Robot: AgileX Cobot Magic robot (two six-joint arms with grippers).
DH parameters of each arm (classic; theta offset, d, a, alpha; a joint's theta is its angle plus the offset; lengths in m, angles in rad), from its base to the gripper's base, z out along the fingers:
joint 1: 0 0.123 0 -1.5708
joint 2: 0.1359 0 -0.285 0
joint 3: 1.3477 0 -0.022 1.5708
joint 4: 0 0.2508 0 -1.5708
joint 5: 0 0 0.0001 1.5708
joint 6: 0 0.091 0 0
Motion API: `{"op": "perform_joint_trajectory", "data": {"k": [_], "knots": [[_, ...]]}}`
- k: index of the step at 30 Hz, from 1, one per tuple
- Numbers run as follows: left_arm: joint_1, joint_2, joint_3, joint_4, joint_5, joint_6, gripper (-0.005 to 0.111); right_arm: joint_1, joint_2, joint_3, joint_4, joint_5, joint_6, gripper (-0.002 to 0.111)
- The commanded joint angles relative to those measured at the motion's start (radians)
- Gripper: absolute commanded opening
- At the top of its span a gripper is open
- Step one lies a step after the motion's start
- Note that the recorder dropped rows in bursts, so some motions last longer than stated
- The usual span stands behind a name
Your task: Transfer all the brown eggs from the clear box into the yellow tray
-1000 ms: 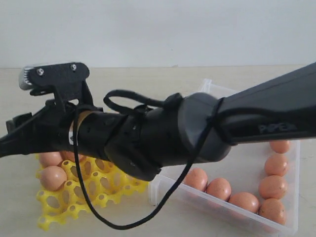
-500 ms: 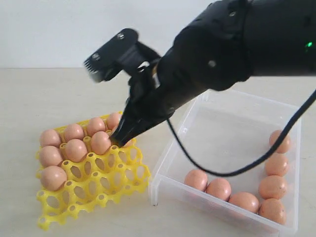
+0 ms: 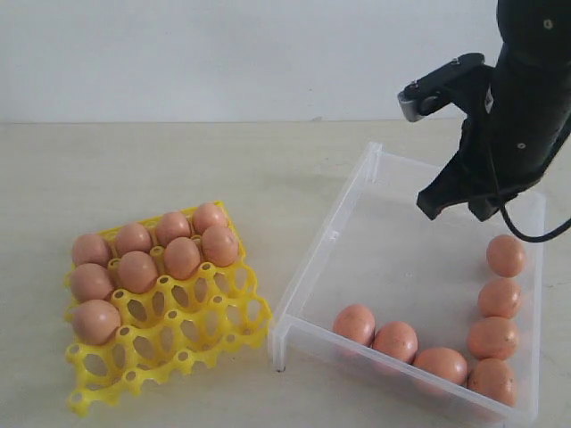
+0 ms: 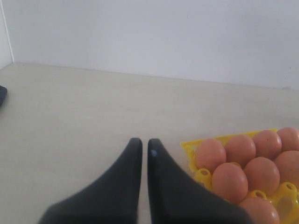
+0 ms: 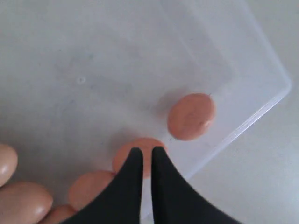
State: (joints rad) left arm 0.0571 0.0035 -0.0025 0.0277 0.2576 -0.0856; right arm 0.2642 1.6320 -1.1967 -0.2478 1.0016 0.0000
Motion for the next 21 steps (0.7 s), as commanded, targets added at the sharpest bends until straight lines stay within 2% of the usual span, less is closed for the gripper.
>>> {"op": "perform_joint_trajectory", "data": {"k": [1,7,9,13,16,18,21], "knots": [[0.003,-0.003,0.003,0.002,-0.005,0.000,0.004,-0.005,-0.013,-0.002,0.193,0.053,-0.150,0.000],[0.003,-0.003,0.003,0.002,-0.005,0.000,0.004,-0.005,-0.013,-0.002,0.418,0.219,-0.414,0.003],[0.003,-0.003,0.003,0.002,-0.005,0.000,0.004,-0.005,-0.013,-0.002,0.438,0.219,-0.483,0.011],[0.003,-0.003,0.003,0.002,-0.005,0.000,0.004,0.006,-0.013,-0.002,0.435,0.217,-0.653,0.040],[0.003,-0.003,0.003,0.002,-0.005,0.000,0.004,0.006,-0.003,-0.002,0.435,0.137,-0.799,0.053],[0.003,-0.003,0.003,0.002,-0.005,0.000,0.004,0.006,0.018,-0.002,0.420,0.114,-0.848,0.057],[0.003,-0.003,0.003,0.002,-0.005,0.000,0.004,0.006,0.069,-0.002,0.410,0.151,-0.875,0.057]]}}
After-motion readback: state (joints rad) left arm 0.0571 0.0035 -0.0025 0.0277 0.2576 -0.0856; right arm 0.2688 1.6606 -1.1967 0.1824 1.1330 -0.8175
